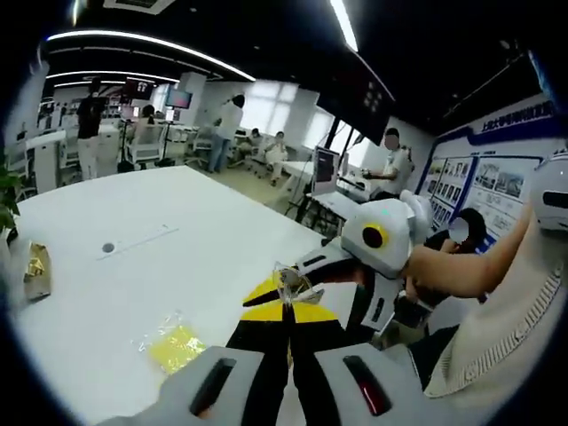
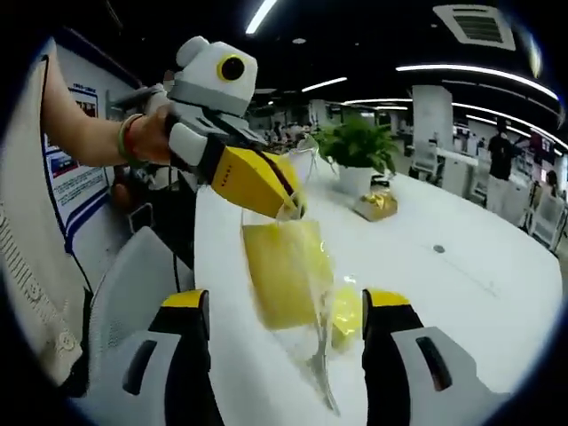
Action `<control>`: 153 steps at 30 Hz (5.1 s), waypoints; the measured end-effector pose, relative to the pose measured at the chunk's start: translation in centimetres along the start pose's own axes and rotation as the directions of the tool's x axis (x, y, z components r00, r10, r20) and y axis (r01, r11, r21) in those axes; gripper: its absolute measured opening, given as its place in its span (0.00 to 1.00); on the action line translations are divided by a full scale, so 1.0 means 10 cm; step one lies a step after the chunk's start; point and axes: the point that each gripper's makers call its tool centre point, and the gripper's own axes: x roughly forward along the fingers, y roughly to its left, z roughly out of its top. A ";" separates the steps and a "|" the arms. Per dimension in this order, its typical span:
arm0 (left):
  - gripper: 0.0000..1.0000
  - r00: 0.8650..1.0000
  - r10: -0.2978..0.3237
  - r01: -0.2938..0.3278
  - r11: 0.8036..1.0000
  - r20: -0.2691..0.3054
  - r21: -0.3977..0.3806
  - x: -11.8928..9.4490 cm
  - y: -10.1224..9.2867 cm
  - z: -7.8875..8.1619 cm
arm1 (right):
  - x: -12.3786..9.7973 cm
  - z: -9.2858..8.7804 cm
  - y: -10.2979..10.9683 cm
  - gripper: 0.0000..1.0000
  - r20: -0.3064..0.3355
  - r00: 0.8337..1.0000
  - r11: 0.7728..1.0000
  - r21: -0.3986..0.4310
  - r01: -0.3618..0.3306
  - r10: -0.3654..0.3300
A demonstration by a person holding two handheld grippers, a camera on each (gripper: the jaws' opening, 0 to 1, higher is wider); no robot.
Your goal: Compare the silicone blocks by pressing each to a similar depth, holding the contact briefly, and releasing to observe deformation and rebound differences across the visible hardness samples.
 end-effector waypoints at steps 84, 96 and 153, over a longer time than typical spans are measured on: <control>0.00 0.994 -0.066 0.070 0.997 -0.090 0.041 0.03 -0.19 -0.31 | 0.09 -0.23 0.14 0.19 -0.075 0.997 0.984 -0.179 -0.010 -0.003; 0.00 0.992 -0.093 0.091 0.996 -0.081 -0.026 0.09 -0.21 -0.28 | -0.02 -0.22 0.12 0.26 -0.044 0.999 0.977 -0.214 -0.009 -0.001; 0.00 0.994 -0.055 0.104 0.793 0.098 -0.601 2.02 0.67 -0.47 | -1.66 -1.43 -0.40 0.70 -0.031 0.839 0.738 0.459 0.495 -0.543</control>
